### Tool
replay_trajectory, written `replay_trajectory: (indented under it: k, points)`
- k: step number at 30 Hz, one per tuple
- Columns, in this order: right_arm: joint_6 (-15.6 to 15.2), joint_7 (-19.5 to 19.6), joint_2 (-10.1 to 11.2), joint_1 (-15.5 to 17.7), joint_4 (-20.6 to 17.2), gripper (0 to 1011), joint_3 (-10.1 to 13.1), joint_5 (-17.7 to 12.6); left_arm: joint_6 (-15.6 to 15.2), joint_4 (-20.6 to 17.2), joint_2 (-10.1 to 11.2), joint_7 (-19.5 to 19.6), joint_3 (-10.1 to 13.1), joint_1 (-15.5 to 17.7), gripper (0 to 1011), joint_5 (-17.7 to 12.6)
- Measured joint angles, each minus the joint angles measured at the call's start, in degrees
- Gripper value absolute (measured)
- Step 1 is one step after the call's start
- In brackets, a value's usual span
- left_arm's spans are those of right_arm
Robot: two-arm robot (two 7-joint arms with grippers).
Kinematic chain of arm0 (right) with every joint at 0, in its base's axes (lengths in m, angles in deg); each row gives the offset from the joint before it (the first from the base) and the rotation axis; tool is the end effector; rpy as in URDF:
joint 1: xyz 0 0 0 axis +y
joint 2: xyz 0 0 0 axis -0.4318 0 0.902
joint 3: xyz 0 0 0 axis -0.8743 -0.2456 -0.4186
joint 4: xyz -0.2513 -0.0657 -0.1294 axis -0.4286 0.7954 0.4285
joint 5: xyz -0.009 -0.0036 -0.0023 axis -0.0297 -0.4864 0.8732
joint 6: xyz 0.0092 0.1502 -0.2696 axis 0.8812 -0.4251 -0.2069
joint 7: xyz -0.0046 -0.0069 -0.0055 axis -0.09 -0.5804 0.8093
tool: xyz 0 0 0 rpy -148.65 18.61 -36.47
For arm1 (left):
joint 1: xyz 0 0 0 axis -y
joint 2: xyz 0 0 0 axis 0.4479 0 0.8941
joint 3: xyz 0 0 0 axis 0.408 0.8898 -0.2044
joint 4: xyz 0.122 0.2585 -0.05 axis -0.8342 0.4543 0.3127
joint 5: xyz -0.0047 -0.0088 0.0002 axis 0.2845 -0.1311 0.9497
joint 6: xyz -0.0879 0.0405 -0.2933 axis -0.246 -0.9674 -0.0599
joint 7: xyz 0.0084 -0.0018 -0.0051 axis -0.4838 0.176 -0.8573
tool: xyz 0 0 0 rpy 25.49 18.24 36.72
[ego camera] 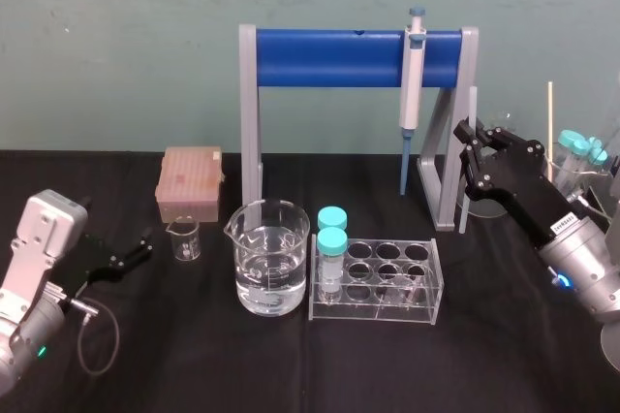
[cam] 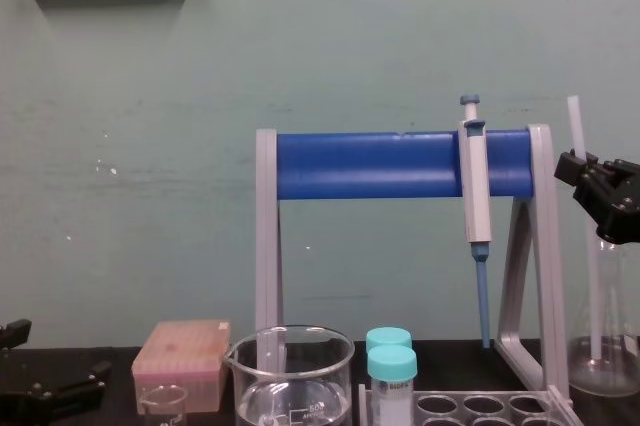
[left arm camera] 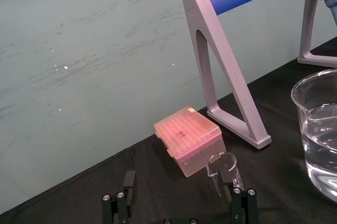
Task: Pick up the stirring rod with one hand, then place it down.
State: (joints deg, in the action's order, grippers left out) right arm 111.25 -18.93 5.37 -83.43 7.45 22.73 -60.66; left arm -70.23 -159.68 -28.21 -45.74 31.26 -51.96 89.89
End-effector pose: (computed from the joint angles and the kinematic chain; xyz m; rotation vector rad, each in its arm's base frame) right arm 0.4143 -0.0769 -0.2826 0.2613 -0.3628 -0.9495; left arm 0.3581 0.0826 -0.3023 0.3045 -0.2849 1.2479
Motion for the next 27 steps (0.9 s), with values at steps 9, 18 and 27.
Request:
replay_trajectory:
  k: [9, 18, 27]
  points:
    - [0.0, 0.0, 0.0, 0.0, 0.0, 66, 0.0, 0.0, 0.0, 0.0, 0.0, 0.0, 0.0, 0.0, 1000, 0.0]
    - [0.0, 0.0, 0.0, 0.0, 0.0, 66, 0.0, 0.0, 0.0, 0.0, 0.0, 0.0, 0.0, 0.0, 1000, 0.0]
    - [0.0, 0.0, 0.0, 0.0, 0.0, 66, 0.0, 0.0, 0.0, 0.0, 0.0, 0.0, 0.0, 0.0, 1000, 0.0]
